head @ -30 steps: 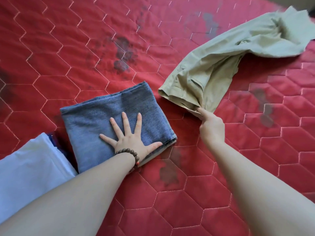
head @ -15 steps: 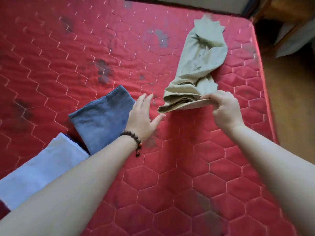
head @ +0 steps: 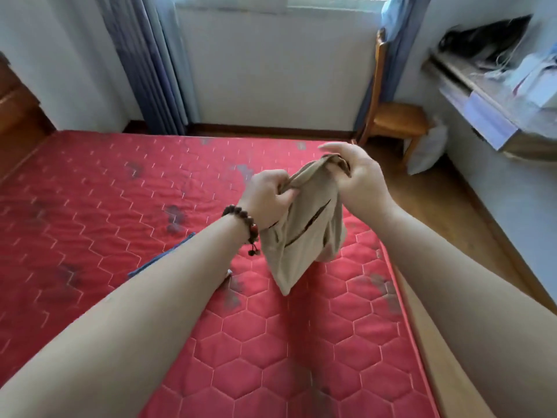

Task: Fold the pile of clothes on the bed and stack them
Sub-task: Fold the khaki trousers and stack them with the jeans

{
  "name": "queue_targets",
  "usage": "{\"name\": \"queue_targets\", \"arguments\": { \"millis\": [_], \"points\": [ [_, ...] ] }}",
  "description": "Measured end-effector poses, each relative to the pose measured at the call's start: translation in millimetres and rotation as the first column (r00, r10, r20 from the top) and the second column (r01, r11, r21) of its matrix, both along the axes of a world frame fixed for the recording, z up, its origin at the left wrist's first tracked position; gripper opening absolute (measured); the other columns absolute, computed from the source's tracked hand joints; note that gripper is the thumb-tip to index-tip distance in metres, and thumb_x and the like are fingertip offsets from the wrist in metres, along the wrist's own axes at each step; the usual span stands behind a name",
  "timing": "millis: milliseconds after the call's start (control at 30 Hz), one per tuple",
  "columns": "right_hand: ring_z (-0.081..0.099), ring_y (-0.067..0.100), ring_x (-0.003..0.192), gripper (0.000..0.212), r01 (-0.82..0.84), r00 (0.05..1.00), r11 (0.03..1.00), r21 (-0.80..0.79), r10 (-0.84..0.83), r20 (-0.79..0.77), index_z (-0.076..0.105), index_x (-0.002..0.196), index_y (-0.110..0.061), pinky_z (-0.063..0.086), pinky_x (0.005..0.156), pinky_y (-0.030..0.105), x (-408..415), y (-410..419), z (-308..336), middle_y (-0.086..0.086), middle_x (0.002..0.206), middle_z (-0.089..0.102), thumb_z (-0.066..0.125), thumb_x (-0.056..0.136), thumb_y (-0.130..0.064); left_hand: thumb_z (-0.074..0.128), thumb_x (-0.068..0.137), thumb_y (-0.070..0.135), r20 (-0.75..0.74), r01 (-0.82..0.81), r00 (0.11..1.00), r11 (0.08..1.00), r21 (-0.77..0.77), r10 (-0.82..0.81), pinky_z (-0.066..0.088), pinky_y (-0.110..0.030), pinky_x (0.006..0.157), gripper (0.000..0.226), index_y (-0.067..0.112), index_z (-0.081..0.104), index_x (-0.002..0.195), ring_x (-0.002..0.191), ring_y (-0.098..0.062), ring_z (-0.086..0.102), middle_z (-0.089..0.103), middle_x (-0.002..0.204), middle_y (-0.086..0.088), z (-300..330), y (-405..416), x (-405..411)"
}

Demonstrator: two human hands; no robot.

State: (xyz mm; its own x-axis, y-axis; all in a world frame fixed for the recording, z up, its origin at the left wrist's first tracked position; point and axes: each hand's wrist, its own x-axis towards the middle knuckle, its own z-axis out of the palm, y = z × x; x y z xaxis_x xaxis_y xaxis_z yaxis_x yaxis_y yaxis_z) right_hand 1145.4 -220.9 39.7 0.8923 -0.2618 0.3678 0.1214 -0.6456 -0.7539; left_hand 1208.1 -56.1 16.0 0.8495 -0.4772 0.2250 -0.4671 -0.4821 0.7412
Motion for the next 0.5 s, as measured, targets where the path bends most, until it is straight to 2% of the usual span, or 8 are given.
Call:
{"name": "queue_targets", "arguments": {
  "millis": [67,133,200,267,333,400,433,500],
  "points": [
    [0.037,0.015,0.132,0.051,0.039,0.999,0.998,-0.048,-0.038,0.007,0.05,0.137,-0.022,0.029,0.111,0.022,-21.2,0.8,15.5,0.006,0.143,0.04,0.066,0.089,-0.021,0.064,0.085,0.014,-0.022,-0.076,0.997,0.996,-0.039,0.075,0.029,-0.02,0.05,0.025,0.008,0.053,0.063,0.053,-0.01,0.037,0.041,0.055,0.005,27.6,-14.0,-9.2],
    [0.024,0.009,0.138,0.073,0.005,1.0,0.998,-0.067,-0.006,-0.007,0.039,0.145,-0.023,0.018,0.108,0.013,-46.0,7.5,24.5,0.004,0.151,0.028,0.073,0.082,-0.04,0.065,0.082,0.017,-0.093,-0.145,0.987,0.983,-0.11,0.135,0.034,-0.029,0.055,0.026,-0.003,0.057,0.067,0.056,-0.016,0.04,0.045,0.058,-0.002,52.0,-28.2,-18.9],
    [0.022,0.007,0.14,0.096,-0.088,0.992,0.996,-0.023,0.086,-0.097,0.03,0.149,-0.027,0.02,0.108,0.014,-66.0,15.8,32.3,0.0,0.155,0.025,0.074,0.069,-0.056,0.066,0.075,0.023,-0.23,-0.197,0.964,0.94,-0.278,0.134,0.039,-0.031,0.057,0.031,-0.007,0.058,0.07,0.06,-0.018,0.046,0.05,0.062,-0.007,81.0,-39.9,-32.6],
    [0.023,0.011,0.144,0.104,-0.134,0.985,0.991,-0.017,0.131,-0.112,0.022,0.152,-0.03,0.026,0.113,0.024,-76.3,21.3,42.7,0.0,0.158,0.023,0.073,0.065,-0.055,0.067,0.072,0.025,-0.347,-0.23,0.935,0.869,-0.437,0.073,0.046,-0.034,0.062,0.026,0.001,0.059,0.066,0.063,-0.02,0.054,0.057,0.065,-0.009,107.9,-48.3,-44.2],
    [0.043,0.006,0.132,0.082,-0.114,0.993,0.992,0.058,0.114,0.001,0.032,0.15,-0.028,0.038,0.104,0.018,-79.7,16.0,61.6,0.001,0.146,0.045,0.073,0.079,-0.031,0.07,0.074,0.03,-0.382,-0.172,0.923,0.835,-0.523,-0.049,0.048,-0.032,0.063,0.024,0.008,0.062,0.068,0.064,-0.022,0.058,0.061,0.07,-0.012,131.5,-50.2,-56.2],
    [0.06,-0.01,0.1,0.047,-0.091,0.992,0.979,0.184,0.073,0.101,0.054,0.136,-0.021,0.045,0.083,0.01,-86.7,8.7,85.1,-0.01,0.111,0.067,0.062,0.09,-0.012,0.073,0.083,0.028,-0.377,-0.059,0.901,0.798,-0.6,-0.216,0.051,-0.027,0.063,0.024,0.005,0.068,0.083,0.066,-0.019,0.061,0.065,0.078,-0.013,149.6,-48.4,-72.1],
    [0.062,-0.01,0.09,0.033,-0.093,0.99,0.968,0.233,0.066,0.121,0.063,0.124,-0.019,0.046,0.08,0.013,-90.4,6.0,95.6,-0.014,0.099,0.069,0.059,0.093,-0.01,0.072,0.085,0.024,-0.358,-0.005,0.891,0.781,-0.624,-0.28,0.054,-0.029,0.069,0.023,0.003,0.069,0.093,0.073,-0.019,0.064,0.068,0.086,-0.013,155.4,-45.6,-79.0],
    [0.065,0.003,0.092,0.02,-0.109,0.984,0.943,0.316,0.058,0.167,0.07,0.109,-0.016,0.052,0.084,0.031,-97.8,4.3,112.2,-0.005,0.096,0.072,0.056,0.095,-0.012,0.073,0.083,0.013,-0.295,0.09,0.885,0.755,-0.65,-0.36,0.054,-0.035,0.089,0.031,0.003,0.066,0.112,0.094,-0.022,0.066,0.07,0.105,-0.016,163.2,-35.2,-90.8]
  ]
}}
